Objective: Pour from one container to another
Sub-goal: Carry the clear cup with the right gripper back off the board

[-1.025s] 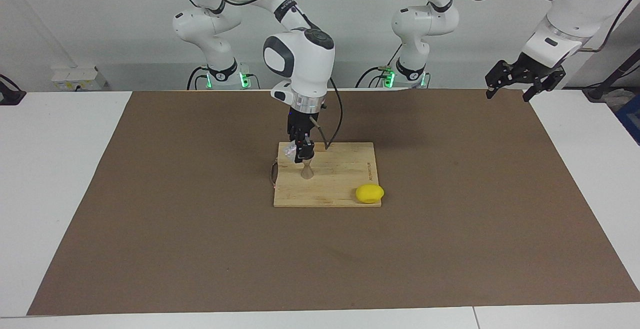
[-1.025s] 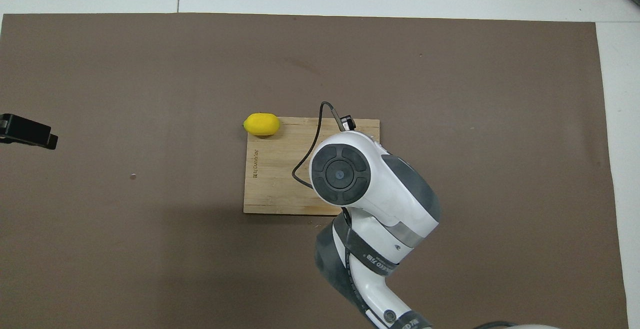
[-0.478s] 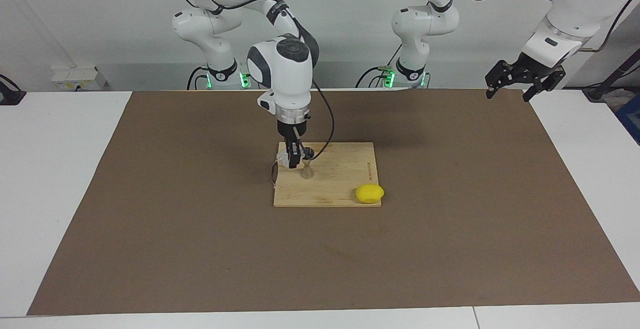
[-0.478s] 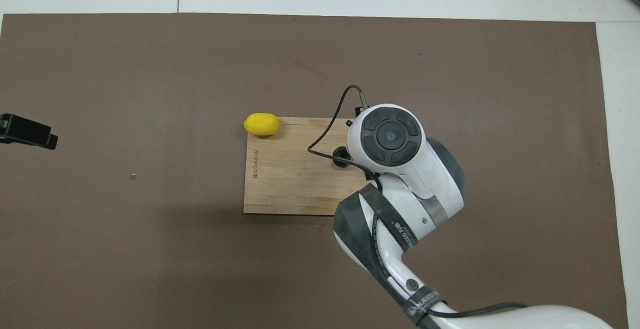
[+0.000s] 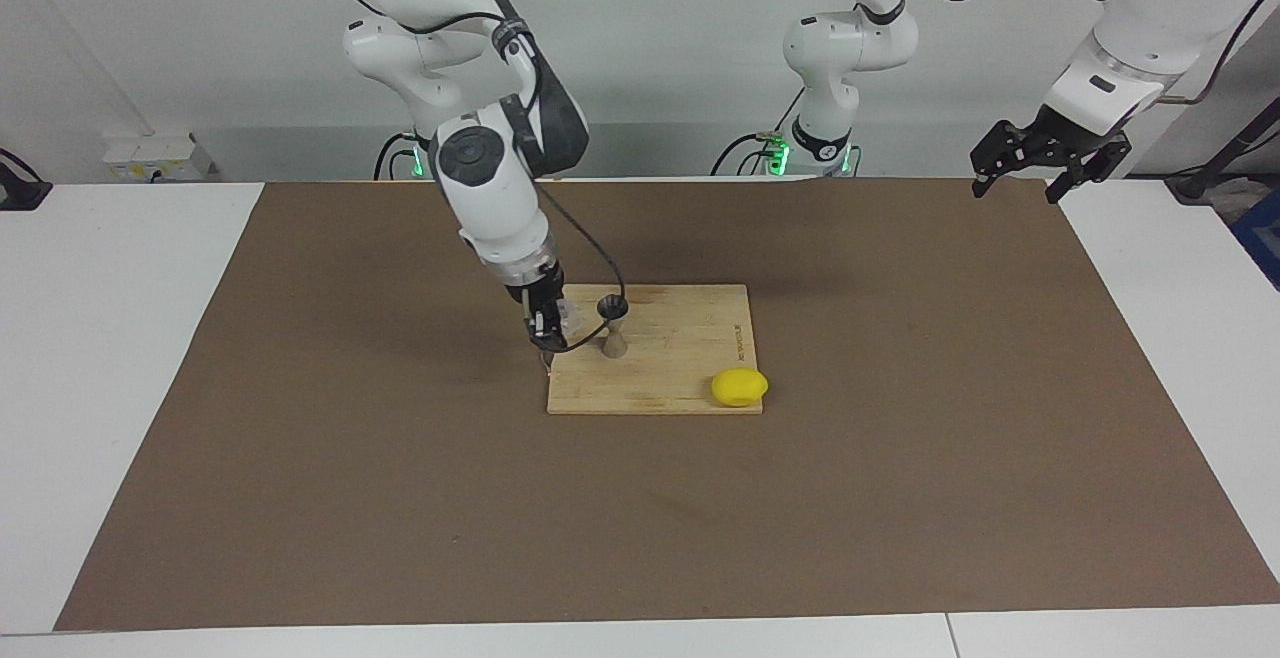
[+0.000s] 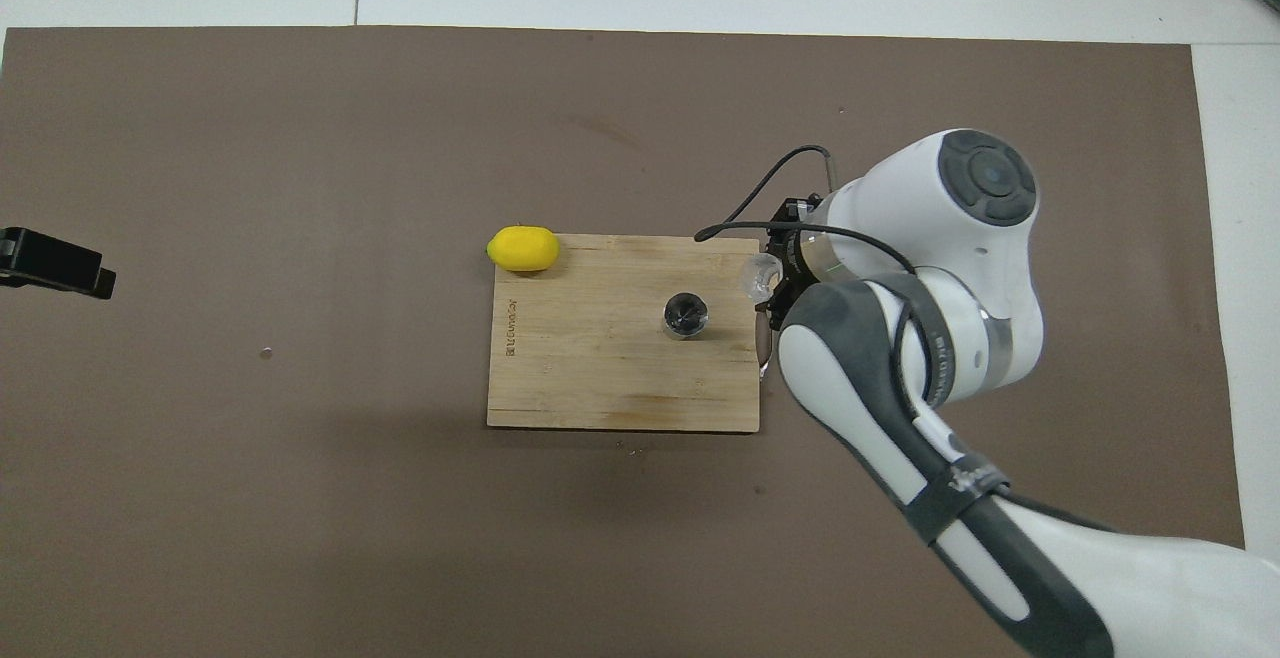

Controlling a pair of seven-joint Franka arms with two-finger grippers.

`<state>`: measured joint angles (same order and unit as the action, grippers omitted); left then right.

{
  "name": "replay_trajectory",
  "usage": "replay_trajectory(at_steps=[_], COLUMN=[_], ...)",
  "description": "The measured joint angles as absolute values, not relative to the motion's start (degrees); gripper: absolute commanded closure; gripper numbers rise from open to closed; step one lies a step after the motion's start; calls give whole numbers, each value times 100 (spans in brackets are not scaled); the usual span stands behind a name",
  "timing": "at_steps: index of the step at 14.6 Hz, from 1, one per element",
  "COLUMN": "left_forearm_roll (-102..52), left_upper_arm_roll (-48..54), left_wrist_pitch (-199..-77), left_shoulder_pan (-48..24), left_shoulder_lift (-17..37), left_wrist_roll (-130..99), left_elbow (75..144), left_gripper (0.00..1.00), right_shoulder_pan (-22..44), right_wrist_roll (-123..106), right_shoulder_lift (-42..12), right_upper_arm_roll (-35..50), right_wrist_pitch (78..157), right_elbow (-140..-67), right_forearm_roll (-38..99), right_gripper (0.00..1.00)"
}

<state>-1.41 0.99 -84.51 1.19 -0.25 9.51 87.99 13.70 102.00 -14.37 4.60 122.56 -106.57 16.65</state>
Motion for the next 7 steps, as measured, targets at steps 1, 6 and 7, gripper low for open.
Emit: replay_trajectory(at_steps=[1, 6, 7], left_forearm_roll=[-141, -141, -141], left_upper_arm_roll=[99, 99, 99], left_wrist_pitch=[-8451, -8451, -8451], left_shoulder_pan=[119, 119, 119], left_shoulder_lift=[-25, -26, -26], left_wrist_roll=[951, 951, 951], left_elbow=[8799, 8799, 8799], left_gripper=[0, 0, 0], right_shoulder_pan=[1129, -214, -403], right_wrist_roll=[9755, 7666, 7360], right_shoulder_lift=[-1433, -1340, -1335], right_upper_arm_roll=[454, 442, 442], right_wrist_pitch=[12257, 12154, 12103], right_elbow=[-10766, -11393, -11477], right_forearm_roll=[2103, 3512, 3649], right_gripper=[100, 100, 100])
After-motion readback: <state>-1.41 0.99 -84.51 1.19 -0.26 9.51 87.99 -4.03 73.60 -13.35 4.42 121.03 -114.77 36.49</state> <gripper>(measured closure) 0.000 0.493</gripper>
